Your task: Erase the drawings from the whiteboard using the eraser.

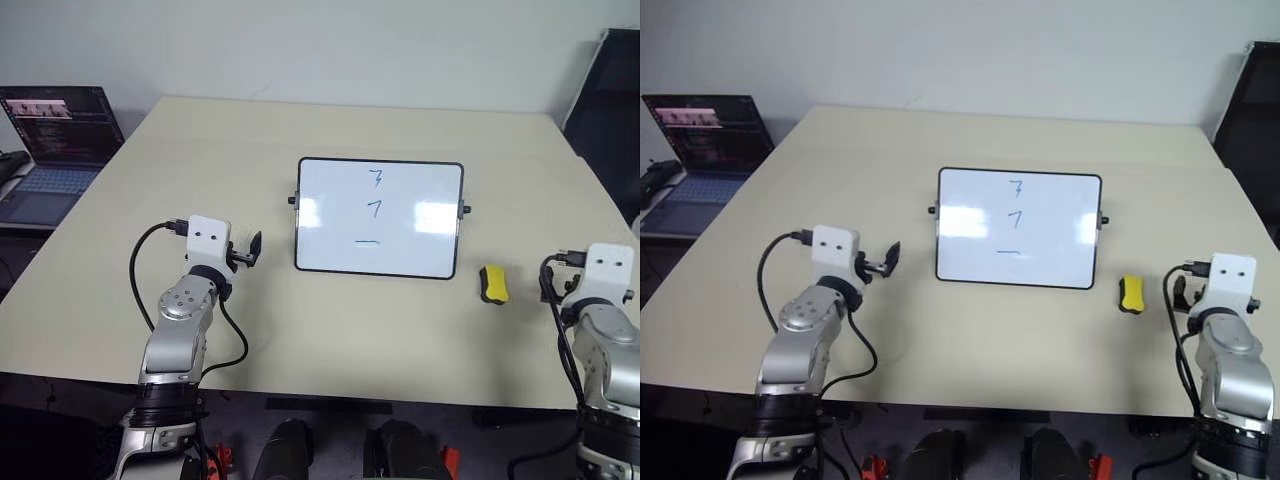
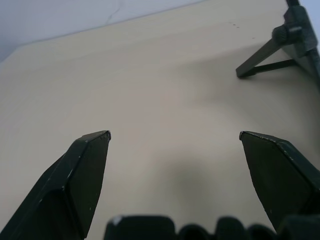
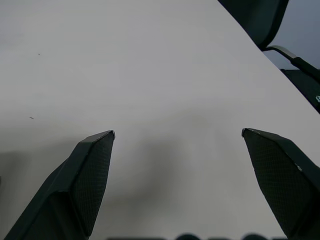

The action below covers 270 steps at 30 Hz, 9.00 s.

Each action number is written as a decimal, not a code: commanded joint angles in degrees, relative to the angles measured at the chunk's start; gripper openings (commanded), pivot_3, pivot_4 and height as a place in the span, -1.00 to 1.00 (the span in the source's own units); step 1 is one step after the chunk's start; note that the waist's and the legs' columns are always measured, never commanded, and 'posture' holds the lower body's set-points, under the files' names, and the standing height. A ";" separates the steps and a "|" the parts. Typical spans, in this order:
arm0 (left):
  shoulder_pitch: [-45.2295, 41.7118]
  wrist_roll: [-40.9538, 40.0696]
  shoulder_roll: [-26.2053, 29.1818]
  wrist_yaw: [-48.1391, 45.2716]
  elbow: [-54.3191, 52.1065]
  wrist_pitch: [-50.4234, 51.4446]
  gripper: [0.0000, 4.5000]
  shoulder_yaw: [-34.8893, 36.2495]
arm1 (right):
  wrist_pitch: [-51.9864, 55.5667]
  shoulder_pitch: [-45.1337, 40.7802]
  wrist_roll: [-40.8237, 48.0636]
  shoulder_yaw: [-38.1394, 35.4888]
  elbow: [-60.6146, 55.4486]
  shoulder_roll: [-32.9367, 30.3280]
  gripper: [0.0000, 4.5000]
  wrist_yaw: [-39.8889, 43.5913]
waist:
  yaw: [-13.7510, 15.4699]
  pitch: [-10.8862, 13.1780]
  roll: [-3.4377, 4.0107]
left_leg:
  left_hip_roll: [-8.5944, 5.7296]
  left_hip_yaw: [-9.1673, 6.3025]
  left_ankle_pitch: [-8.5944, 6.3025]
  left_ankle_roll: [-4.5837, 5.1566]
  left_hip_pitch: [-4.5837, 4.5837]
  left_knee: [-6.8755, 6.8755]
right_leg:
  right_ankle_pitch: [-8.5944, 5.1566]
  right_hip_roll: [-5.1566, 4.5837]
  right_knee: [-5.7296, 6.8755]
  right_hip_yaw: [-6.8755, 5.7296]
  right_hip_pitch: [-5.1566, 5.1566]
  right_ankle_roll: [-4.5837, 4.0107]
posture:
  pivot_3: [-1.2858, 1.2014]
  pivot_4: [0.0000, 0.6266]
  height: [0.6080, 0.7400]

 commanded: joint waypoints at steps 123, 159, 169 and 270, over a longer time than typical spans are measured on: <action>-9.27 -13.33 11.68 -52.18 -1.05 -13.40 1.00 -15.23 | 39.61 -19.61 8.79 0.94 0.53 -0.47 0.82 7.55 | -0.13 0.03 0.05 | 0.07 0.03 -0.04 0.06 -0.12 -0.11 | 0.01 0.09 -0.39 0.03 -0.02 0.02 | 0.03 -0.52 1.00; -9.11 -7.72 5.55 -28.92 -3.46 -5.24 1.00 -12.61 | 22.23 -19.62 6.11 13.05 -8.03 -8.48 -0.56 10.81 | -0.15 0.04 0.05 | 0.06 0.01 -0.04 0.06 -0.13 -0.09 | 0.02 0.08 -0.39 0.03 -0.02 0.03 | 0.03 -0.52 1.00; -6.46 -4.27 0.85 -15.28 -7.51 0.93 1.00 -10.80 | 12.12 -31.63 3.71 18.18 -2.82 -1.70 -0.56 8.63 | -0.10 0.04 0.05 | 0.08 -0.02 -0.03 0.06 -0.11 -0.05 | 0.04 0.09 -0.30 0.01 -0.02 0.04 | 0.03 -0.52 1.00; -6.94 -3.48 -4.37 -6.48 -12.14 4.76 1.00 -10.28 | -19.03 -54.24 -9.27 36.44 46.38 5.46 -0.56 33.02 | -0.25 0.03 0.05 | 0.06 0.07 -0.02 0.04 -0.01 -0.02 | 0.06 0.04 -0.13 0.08 -0.06 0.04 | 0.03 -0.52 1.00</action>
